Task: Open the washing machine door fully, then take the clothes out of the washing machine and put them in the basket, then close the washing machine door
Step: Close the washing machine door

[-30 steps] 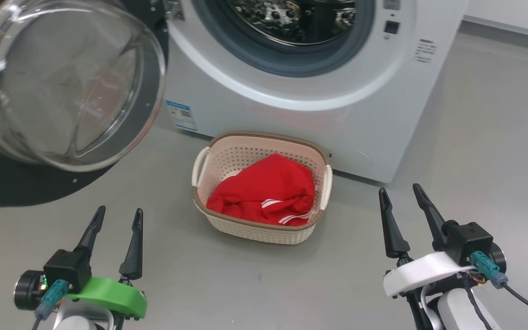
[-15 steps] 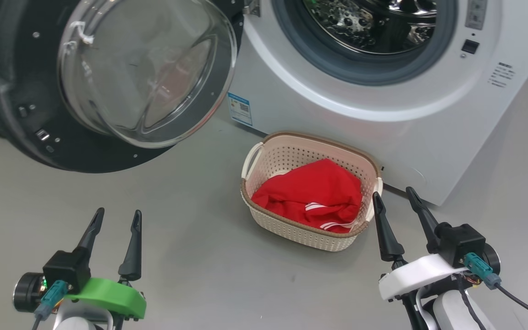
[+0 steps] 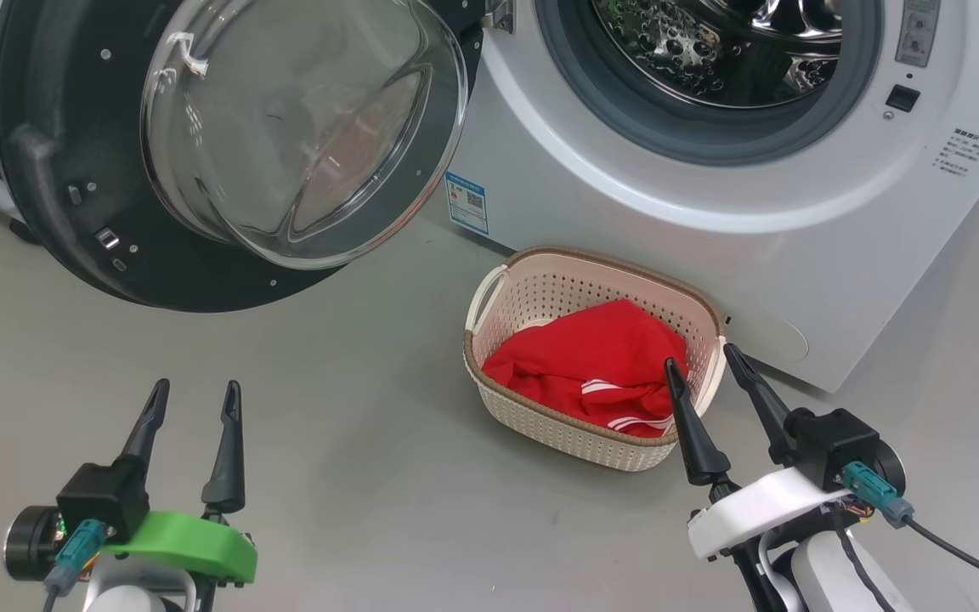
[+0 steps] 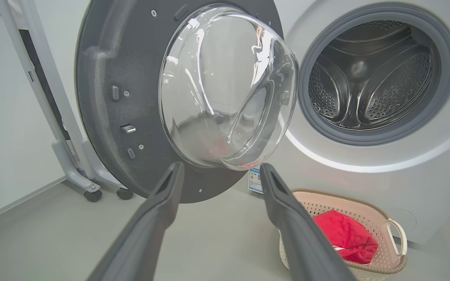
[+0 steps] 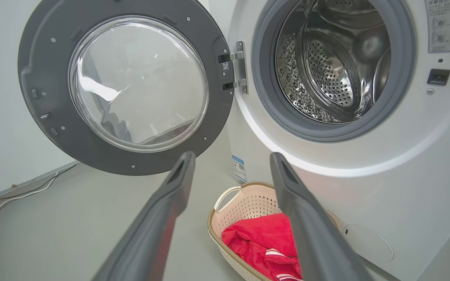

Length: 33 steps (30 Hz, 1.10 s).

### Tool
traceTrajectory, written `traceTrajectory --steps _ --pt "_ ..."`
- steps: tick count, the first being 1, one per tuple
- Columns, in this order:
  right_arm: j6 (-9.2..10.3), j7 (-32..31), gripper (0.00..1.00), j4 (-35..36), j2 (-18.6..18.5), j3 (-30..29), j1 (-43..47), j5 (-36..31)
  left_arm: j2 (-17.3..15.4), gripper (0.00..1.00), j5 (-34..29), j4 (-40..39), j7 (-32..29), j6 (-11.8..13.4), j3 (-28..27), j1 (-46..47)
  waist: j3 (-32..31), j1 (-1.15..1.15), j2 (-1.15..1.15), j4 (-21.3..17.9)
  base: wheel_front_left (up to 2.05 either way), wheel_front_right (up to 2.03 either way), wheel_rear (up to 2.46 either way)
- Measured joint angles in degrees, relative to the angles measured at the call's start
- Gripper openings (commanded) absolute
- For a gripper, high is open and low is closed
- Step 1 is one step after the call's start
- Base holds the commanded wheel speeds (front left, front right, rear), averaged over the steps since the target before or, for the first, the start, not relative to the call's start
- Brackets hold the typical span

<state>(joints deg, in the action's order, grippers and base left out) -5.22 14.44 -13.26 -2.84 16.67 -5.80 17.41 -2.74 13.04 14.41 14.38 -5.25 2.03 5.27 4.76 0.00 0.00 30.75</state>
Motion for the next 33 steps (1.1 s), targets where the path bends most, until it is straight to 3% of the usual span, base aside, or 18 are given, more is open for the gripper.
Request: traceTrajectory --steps 33 --pt "0.0 0.0 1.0 -0.6 0.0 -0.1 -0.8 0.2 0.1 1.0 0.0 -0.3 0.0 0.0 -0.3 -0.2 0.0 0.0 0.0 -0.2 0.0 0.0 0.0"
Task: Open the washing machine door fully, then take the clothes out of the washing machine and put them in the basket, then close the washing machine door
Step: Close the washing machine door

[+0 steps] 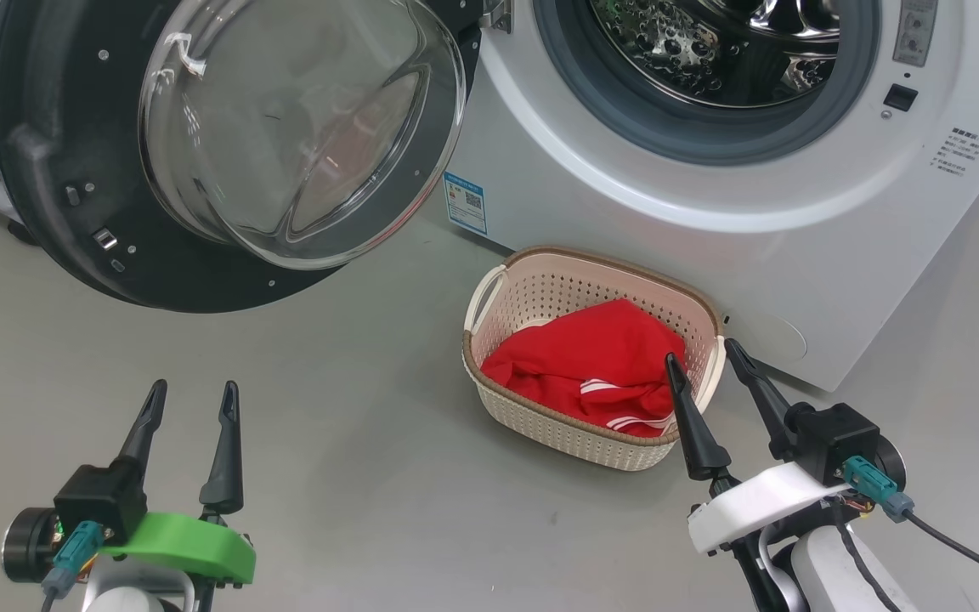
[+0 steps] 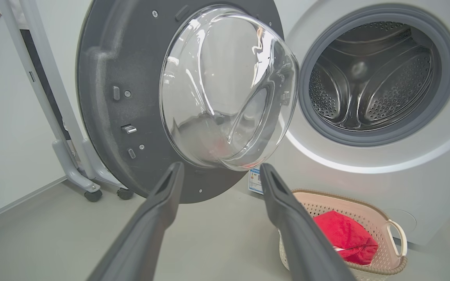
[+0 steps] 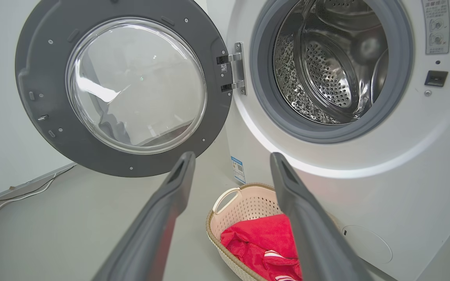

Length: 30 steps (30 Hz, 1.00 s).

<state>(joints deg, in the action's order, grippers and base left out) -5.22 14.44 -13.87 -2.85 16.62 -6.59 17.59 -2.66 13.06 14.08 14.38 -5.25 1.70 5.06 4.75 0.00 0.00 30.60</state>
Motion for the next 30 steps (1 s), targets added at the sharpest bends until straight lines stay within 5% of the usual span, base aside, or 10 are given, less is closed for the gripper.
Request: traceTrajectory --steps 14,15,16,17,18,30 --pt "0.02 0.0 1.0 0.0 0.0 0.0 0.0 0.0 0.0 1.0 0.0 0.0 0.0 0.0 -0.1 0.0 0.2 0.0 0.0 0.0 0.0 0.0 0.0" --pt "0.02 0.0 1.0 0.0 0.0 0.0 0.0 0.0 0.0 0.76 0.0 0.0 0.0 0.0 -0.1 0.0 0.2 0.0 0.0 0.0 0.0 0.0 0.0" --pt "0.01 0.0 1.0 0.0 0.0 0.0 0.0 0.0 0.0 0.34 0.0 0.0 0.0 0.0 -0.1 0.0 0.2 0.0 0.0 0.0 0.0 0.0 0.0" --pt "0.01 0.0 1.0 0.0 0.0 0.0 0.0 0.0 0.1 0.07 0.0 0.0 0.0 0.0 -0.1 0.0 0.2 0.0 0.0 0.0 0.0 0.0 0.0" --pt "0.02 0.0 1.0 0.0 0.0 0.0 0.0 0.0 0.1 0.0 0.0 0.0 0.0 0.0 -0.1 0.0 0.2 0.0 0.0 0.0 0.0 0.0 0.0" --pt "0.29 -0.1 1.0 0.7 0.0 2.1 -0.9 -0.5 -0.4 0.0 0.1 -3.7 0.1 0.0 -3.6 -0.1 3.1 -0.01 0.0 -0.5 0.0 0.0 0.0"
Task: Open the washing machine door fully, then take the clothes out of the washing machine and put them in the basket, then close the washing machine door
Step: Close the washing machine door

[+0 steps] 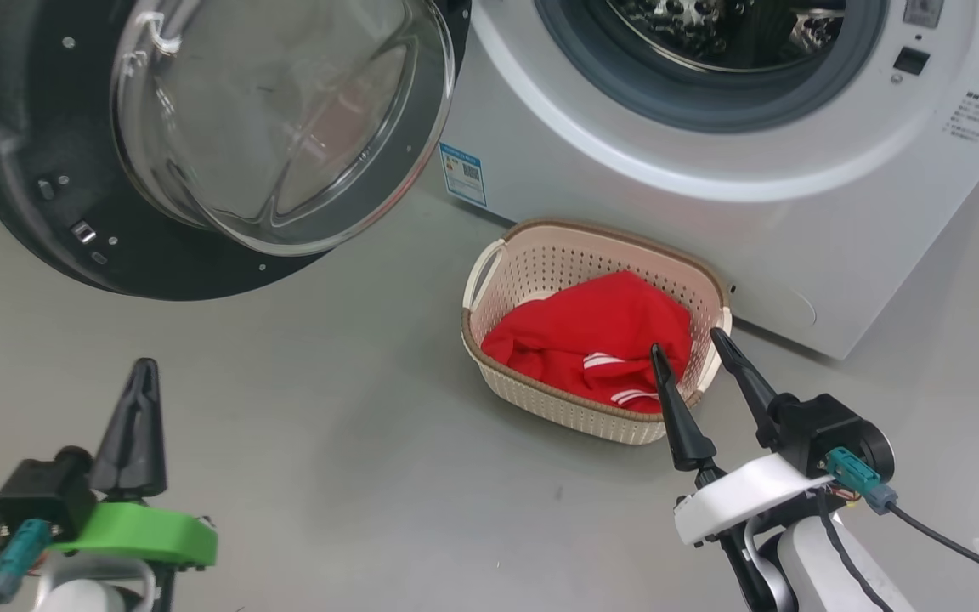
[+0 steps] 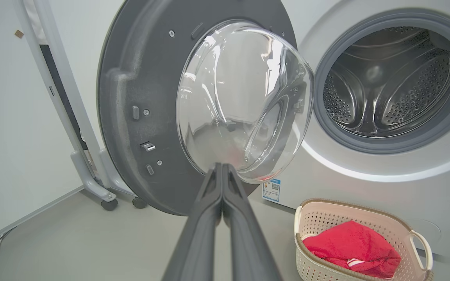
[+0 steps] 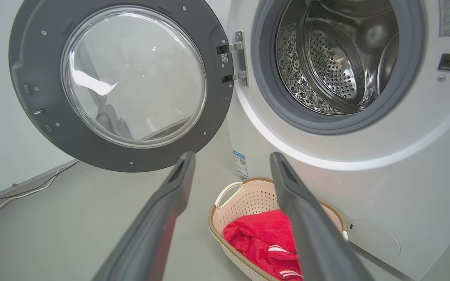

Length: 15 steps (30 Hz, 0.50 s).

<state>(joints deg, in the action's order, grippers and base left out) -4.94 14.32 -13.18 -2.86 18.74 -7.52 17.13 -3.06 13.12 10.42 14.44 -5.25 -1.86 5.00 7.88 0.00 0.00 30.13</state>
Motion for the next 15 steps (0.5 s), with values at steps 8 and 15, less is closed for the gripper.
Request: traceTrajectory --steps 8,15 --pt "0.07 -1.9 1.0 1.4 -1.0 0.8 -2.1 -1.9 -6.4 0.0 0.0 -3.8 0.0 0.0 -5.6 2.5 4.5 0.0 0.0 -1.4 0.0 0.0 0.0" --pt "0.08 -3.0 1.0 2.4 -2.6 0.8 -4.3 -3.4 -14.4 0.0 1.8 -6.0 0.0 -0.1 -12.5 10.2 8.8 0.0 0.0 -3.1 0.0 0.0 0.0"
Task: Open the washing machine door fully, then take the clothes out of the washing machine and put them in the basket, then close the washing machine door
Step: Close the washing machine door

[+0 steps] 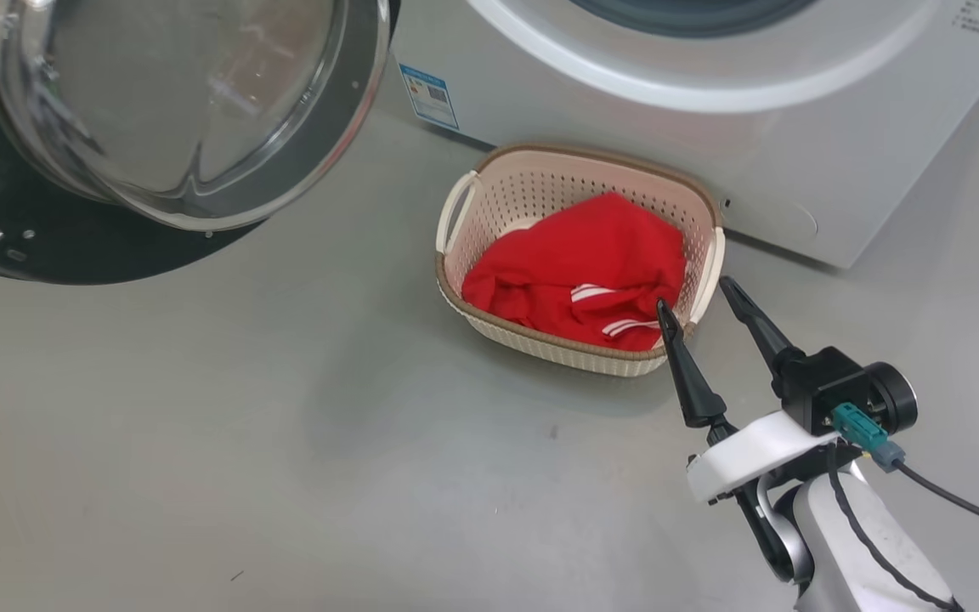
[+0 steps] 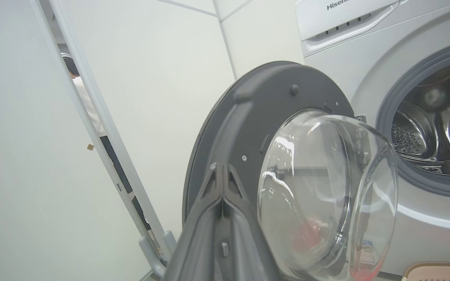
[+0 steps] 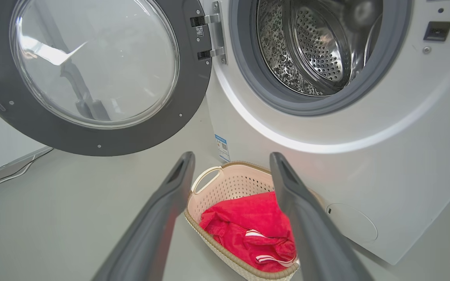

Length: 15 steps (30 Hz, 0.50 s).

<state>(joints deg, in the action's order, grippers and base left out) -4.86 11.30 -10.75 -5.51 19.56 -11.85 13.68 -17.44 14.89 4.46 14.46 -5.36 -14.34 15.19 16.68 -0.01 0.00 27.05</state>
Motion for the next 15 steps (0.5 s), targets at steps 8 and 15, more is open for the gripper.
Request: traceTrajectory --steps 8,15 --pt "-0.01 -0.6 1.0 0.7 -0.4 0.2 -2.0 -0.4 -9.5 0.0 4.6 5.3 -1.5 -0.5 -8.9 7.0 3.7 0.0 0.0 -2.7 0.0 0.0 0.0" --pt "-0.01 -0.9 1.0 0.8 -1.0 0.0 -2.9 -0.6 -16.6 0.0 5.3 13.0 -4.0 -0.5 -13.1 11.3 5.8 0.0 0.0 -4.9 0.0 0.0 0.0"
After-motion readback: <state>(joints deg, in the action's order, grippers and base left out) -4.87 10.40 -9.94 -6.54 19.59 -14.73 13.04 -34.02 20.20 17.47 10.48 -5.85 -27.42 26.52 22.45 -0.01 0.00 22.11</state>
